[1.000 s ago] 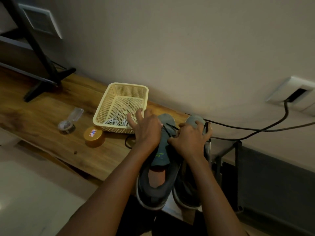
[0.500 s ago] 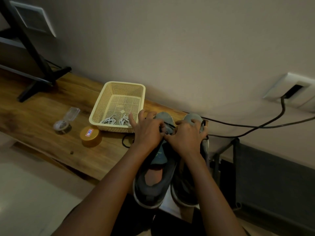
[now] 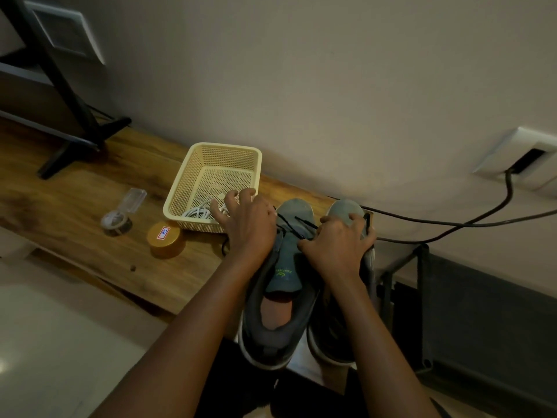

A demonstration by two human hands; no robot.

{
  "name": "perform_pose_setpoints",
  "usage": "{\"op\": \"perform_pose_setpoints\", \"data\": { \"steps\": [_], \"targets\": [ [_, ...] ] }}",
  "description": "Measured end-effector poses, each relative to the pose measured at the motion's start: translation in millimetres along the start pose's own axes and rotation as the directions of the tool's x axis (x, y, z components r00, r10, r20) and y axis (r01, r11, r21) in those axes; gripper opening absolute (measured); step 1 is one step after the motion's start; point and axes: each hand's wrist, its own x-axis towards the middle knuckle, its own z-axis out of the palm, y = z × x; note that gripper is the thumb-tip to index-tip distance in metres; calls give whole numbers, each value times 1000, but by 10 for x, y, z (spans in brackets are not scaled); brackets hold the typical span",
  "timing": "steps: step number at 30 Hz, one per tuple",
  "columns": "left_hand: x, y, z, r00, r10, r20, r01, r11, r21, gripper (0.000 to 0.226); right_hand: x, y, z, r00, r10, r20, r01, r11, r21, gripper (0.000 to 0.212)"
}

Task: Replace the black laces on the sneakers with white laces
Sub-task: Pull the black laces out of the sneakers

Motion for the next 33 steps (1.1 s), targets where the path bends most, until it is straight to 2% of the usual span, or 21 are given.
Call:
{"op": "perform_pose_setpoints", "data": {
  "steps": [3,6,9,16,18,21,24,26,28,30,33],
  "targets": [
    [-34,36,-28,989,137,53,-134,990,-45,21,6,-11,-5,1000,-5,9,5,1000,6,34],
    [-78,101,-22,955,255,153,-261,965,17,20,19,-20,-1,1000,-11,8,11,1000,17,34],
    [-102,115,20,950,225,214,-243,968,60,16,23,-10,13,1000,-16,-7,16,999,34,36],
    [-94,142,74,949,216,228,-243,966,94,11,19,-21,24,1000,-4,-13,4,1000,21,37],
    [-85,144,76,964,197,181,-215,973,86,12,11,-15,10,1000,0,-6,0,1000,16,33],
    [-45,99,52,998,59,38,-62,995,78,18,-4,-28,-1,1000,4,-21,-4,1000,15,30],
    [-25,53,37,1000,-9,-14,10,999,32,17,-27,-52,-7,999,-13,-30,15,999,36,31],
    [-43,53,13,999,38,4,-38,999,-39,9,-32,-62,-10,999,-29,-32,30,999,33,30],
    [-63,71,-13,987,149,61,-144,987,-78,17,-29,-60,-6,999,-47,-27,48,998,38,28],
    [-80,87,-25,962,224,154,-220,975,-39,21,-20,-53,4,998,-58,-26,59,997,51,29],
    [-90,90,-7,952,196,234,-206,978,19,17,-10,-41,22,997,-60,-42,64,995,80,30]
  ]
}}
